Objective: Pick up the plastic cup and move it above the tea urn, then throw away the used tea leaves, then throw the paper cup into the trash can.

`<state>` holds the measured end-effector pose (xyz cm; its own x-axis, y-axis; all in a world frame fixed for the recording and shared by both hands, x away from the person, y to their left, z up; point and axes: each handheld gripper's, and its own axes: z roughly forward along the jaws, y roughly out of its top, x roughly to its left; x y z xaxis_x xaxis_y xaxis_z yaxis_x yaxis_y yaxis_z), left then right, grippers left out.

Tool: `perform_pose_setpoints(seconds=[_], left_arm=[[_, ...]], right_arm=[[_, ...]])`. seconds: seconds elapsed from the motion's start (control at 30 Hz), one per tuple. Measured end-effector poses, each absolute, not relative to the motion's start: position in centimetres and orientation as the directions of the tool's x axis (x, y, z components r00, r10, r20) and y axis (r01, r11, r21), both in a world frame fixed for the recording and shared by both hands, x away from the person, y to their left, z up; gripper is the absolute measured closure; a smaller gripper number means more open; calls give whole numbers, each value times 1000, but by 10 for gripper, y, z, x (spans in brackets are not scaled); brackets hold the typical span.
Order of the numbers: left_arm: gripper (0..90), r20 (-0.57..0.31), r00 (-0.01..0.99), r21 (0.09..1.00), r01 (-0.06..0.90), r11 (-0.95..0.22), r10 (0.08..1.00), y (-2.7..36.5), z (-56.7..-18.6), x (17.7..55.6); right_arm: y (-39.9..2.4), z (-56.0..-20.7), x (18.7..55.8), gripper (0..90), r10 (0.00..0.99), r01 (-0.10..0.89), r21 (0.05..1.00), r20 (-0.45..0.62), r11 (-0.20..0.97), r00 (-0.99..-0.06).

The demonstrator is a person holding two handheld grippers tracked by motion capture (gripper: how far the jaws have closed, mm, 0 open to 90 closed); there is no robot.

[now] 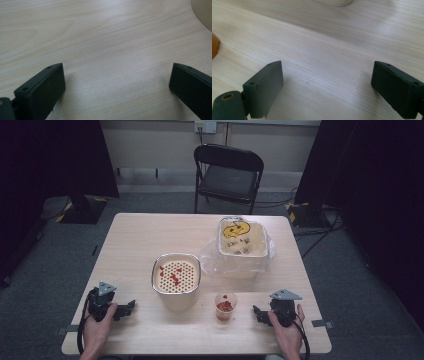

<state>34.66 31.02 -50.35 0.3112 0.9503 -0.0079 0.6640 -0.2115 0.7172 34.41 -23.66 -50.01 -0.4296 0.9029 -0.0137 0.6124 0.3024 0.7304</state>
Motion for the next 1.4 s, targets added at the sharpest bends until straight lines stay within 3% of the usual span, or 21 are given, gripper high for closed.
perform_pose_setpoints(seconds=[0.63, 1.4], left_arm=[[0, -6, 313, 716, 664, -214, 950, 310, -503, 346], [0, -7, 312, 716, 664, -213, 950, 310, -503, 347]], right_arm=[[-232, -497, 342, 134, 908, 619, 737, 19, 270, -419], [-187, -474, 312, 206, 756, 547, 766, 125, 338, -642]])
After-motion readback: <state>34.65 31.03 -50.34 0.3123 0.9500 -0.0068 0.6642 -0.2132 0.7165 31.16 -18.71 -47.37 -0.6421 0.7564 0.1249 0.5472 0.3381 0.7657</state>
